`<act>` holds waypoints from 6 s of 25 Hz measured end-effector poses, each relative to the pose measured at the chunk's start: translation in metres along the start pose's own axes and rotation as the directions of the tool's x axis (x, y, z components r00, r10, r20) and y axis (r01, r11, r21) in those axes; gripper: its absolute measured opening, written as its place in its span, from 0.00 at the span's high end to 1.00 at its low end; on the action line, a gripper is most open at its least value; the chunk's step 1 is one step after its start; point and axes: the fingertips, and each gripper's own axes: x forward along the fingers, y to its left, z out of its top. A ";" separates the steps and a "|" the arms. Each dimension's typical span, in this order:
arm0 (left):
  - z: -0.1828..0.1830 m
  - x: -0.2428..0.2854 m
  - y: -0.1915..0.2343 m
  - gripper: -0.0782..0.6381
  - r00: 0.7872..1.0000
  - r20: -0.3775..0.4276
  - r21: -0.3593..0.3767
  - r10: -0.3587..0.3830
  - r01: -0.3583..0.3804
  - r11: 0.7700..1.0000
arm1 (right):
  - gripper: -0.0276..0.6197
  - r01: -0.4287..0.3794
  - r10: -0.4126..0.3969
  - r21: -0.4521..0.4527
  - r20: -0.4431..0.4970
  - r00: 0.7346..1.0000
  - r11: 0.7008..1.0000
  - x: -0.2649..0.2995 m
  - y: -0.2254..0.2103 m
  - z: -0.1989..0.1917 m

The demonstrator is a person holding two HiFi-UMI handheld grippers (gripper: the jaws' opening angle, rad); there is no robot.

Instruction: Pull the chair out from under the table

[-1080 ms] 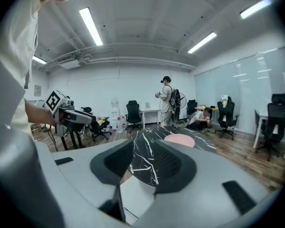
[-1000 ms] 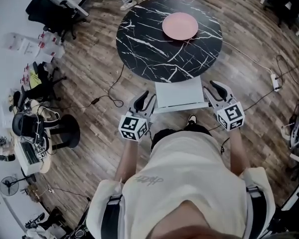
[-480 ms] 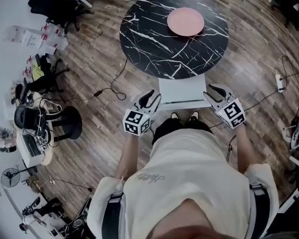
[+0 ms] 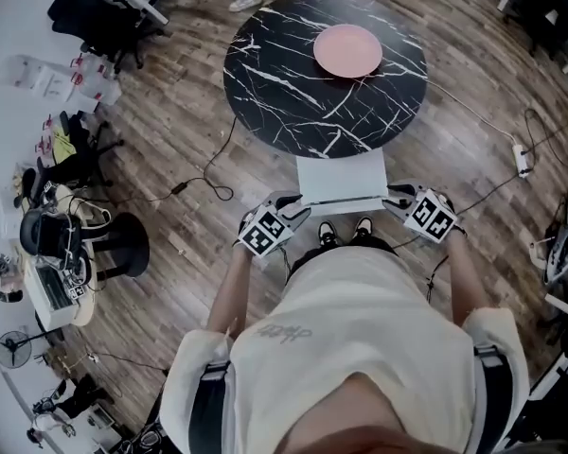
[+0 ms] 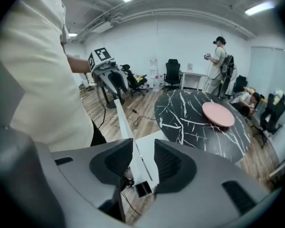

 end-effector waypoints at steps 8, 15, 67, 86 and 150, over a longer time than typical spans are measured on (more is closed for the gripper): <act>-0.046 0.022 -0.012 0.69 0.959 -0.261 0.075 -0.107 0.131 0.989 | 0.69 -0.176 0.114 -0.171 -0.321 0.940 0.969 0.031 0.018 -0.044; -0.086 0.055 -0.019 0.68 0.891 -0.434 0.163 -0.136 0.226 0.960 | 0.68 -0.247 0.103 -0.224 -0.508 0.855 0.943 0.058 0.021 -0.071; -0.133 0.098 -0.013 0.75 0.783 -0.615 0.200 -0.088 0.263 0.944 | 0.82 -0.299 0.046 -0.315 -0.615 0.787 0.901 0.102 0.023 -0.118; -0.139 0.095 -0.023 0.75 0.754 -0.655 0.243 -0.054 0.277 0.930 | 0.82 -0.295 0.054 -0.292 -0.621 0.782 0.910 0.100 0.033 -0.120; -0.198 0.056 -0.223 0.75 0.758 -0.649 0.170 -0.065 0.228 0.959 | 0.81 -0.338 0.100 -0.263 -0.638 0.763 0.904 0.031 0.206 -0.196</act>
